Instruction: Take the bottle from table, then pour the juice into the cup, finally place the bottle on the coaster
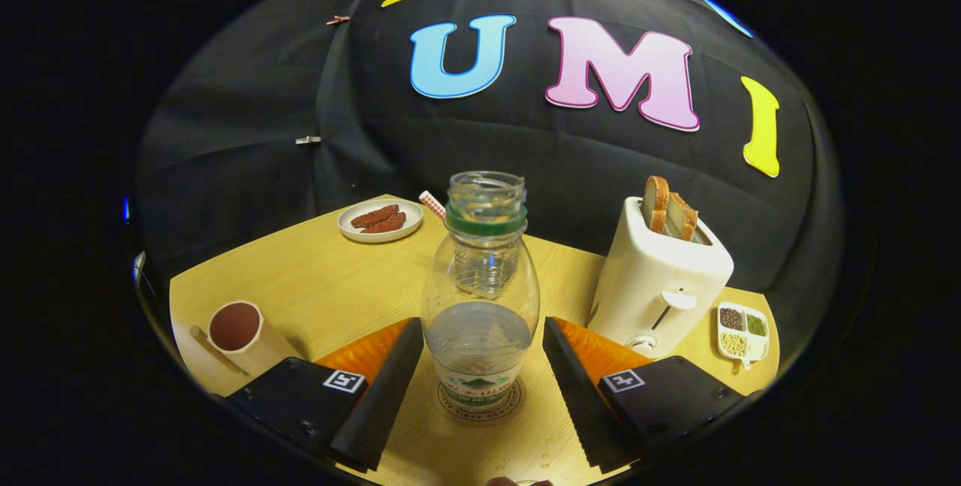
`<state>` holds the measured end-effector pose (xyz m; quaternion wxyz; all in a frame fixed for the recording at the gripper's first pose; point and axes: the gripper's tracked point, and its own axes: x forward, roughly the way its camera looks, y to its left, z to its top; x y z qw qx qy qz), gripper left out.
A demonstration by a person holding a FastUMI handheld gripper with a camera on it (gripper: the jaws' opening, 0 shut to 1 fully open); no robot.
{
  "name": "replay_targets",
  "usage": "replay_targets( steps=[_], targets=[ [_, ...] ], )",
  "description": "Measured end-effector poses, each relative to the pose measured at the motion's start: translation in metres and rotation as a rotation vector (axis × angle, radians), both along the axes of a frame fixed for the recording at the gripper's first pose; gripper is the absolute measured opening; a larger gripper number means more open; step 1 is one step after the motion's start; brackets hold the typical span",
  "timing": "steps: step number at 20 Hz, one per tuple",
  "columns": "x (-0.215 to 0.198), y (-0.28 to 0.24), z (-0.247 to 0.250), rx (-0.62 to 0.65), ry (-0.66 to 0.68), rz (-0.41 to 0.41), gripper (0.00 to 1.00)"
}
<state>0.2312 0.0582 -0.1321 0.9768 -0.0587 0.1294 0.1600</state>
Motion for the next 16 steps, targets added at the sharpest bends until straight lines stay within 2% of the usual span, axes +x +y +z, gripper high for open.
replay_targets(
  steps=[3, 6, 11, 16],
  targets=[
    [-0.020, -0.008, 0.013, -0.019, -0.018, 0.010, 0.98],
    [-0.045, -0.022, 0.032, 0.016, -0.035, -0.010, 0.98],
    [-0.083, -0.050, 0.110, 0.083, -0.157, -0.015, 0.98],
    [-0.113, -0.109, 0.180, -0.015, -0.290, -0.099, 0.98]
  ],
)
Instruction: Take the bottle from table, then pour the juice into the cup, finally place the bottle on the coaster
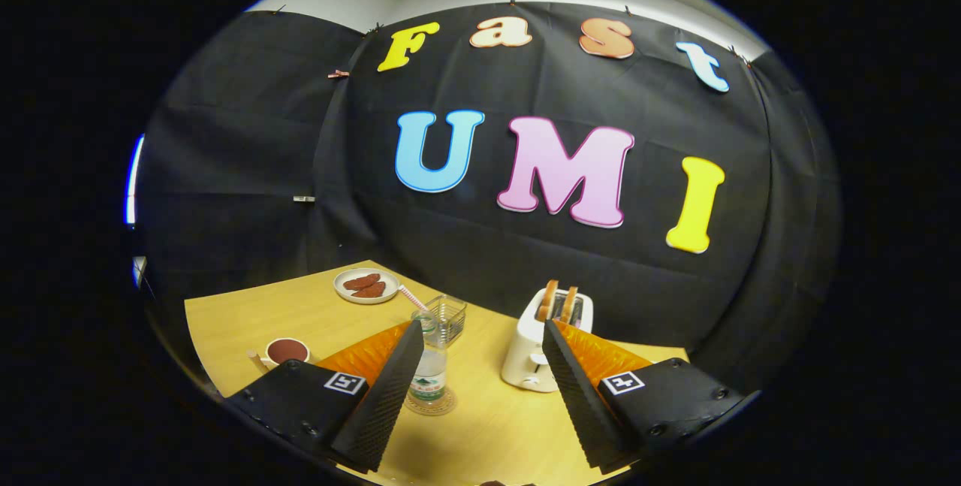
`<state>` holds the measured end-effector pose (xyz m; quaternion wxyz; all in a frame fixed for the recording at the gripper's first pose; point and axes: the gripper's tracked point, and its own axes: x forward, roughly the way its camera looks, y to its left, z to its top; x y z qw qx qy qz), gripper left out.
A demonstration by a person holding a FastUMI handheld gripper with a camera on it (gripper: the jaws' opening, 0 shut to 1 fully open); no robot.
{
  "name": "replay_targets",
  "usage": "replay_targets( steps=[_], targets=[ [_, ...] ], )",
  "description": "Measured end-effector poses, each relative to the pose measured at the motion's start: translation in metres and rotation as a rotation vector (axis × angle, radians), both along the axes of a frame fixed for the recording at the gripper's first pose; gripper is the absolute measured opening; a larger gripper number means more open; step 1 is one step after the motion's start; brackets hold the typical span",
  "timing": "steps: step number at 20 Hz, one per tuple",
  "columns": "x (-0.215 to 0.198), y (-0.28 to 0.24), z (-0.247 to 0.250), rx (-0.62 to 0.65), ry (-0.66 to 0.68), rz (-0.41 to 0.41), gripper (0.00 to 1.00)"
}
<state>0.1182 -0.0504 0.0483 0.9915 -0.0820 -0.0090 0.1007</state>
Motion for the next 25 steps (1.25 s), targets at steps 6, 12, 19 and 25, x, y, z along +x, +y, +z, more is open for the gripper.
replay_targets(
  steps=[6, 12, 19, 25],
  targets=[
    [-0.056, -0.042, 0.038, 0.058, -0.046, -0.145, 0.98],
    [-0.094, -0.075, 0.037, 0.094, -0.069, -0.332, 0.97],
    [-0.110, -0.083, 0.042, 0.105, -0.062, -0.414, 0.98],
    [-0.112, -0.063, 0.054, 0.125, -0.073, -0.398, 0.97]
  ],
)
